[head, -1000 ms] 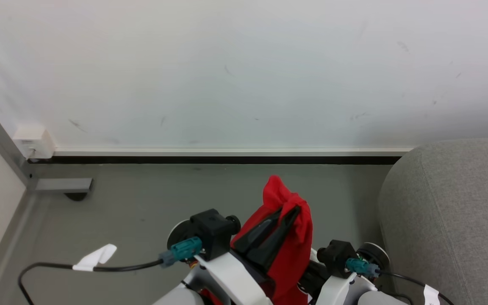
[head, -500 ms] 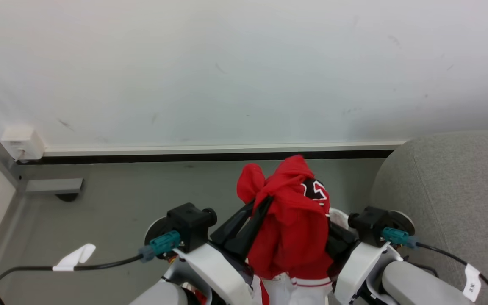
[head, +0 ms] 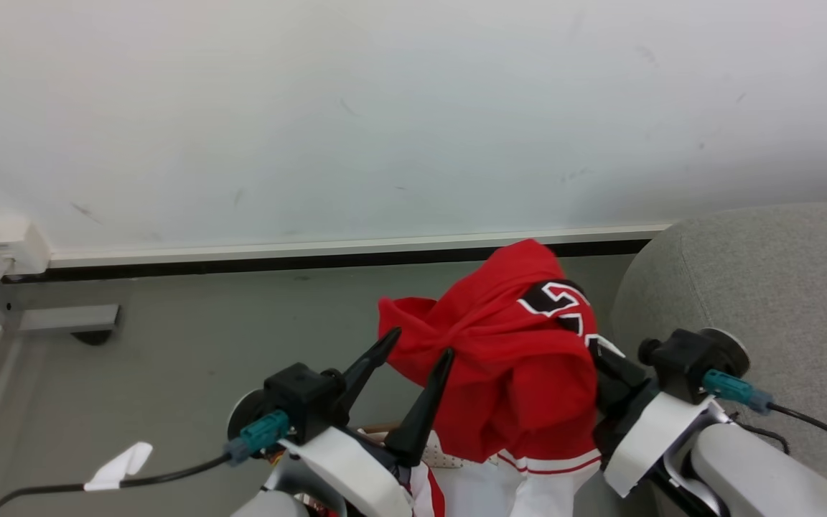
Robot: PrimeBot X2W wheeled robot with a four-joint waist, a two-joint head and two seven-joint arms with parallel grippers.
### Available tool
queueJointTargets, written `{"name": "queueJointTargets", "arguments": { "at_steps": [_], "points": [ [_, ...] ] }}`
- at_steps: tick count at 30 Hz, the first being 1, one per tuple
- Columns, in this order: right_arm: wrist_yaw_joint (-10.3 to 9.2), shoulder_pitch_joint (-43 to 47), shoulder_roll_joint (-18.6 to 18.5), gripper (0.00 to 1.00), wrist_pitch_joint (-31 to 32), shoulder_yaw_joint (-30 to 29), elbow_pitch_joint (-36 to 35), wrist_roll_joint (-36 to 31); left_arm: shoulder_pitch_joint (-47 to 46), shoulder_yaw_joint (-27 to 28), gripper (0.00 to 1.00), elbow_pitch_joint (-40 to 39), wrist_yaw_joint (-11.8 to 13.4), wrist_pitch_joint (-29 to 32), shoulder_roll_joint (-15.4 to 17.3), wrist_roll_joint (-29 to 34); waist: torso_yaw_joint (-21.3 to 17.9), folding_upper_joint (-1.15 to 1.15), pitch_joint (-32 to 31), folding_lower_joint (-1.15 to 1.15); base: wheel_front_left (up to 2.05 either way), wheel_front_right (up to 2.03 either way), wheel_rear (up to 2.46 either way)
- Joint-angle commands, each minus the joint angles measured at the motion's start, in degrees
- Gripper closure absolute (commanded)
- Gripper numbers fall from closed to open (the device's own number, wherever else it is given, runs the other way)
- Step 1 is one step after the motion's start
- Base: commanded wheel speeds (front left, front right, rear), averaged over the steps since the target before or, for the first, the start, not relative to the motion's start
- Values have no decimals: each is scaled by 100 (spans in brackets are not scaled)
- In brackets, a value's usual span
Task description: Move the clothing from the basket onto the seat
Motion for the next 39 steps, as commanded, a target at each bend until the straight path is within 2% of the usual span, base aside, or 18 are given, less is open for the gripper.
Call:
{"name": "queueJointTargets", "arguments": {
  "at_steps": [1,13,26,33,39],
  "points": [
    [-14,84,-75,100,-20,-48,-25,-53,38,-11,0,30,23,-65,7,107,-11,0,3,0,0,0,0],
    [-14,383,-649,100,-20,-1017,-359,-241,98,-293,0,547,-74,-412,-242,266,-416,0,39,0,0,0,0],
    [-14,683,-1091,100,-20,-1757,-742,-383,-104,-402,0,717,-160,-601,-429,371,-1423,0,273,0,0,0,0],
    [-14,695,-1194,100,-13,-2244,-882,-479,-444,-509,0,718,-279,-498,-446,497,-1647,0,773,0,0,0,0],
    [-14,107,-1286,100,-9,-2766,-843,-698,-1019,-563,0,667,-395,-317,-411,708,-1495,0,1617,0,0,0,0]
  ]
}}
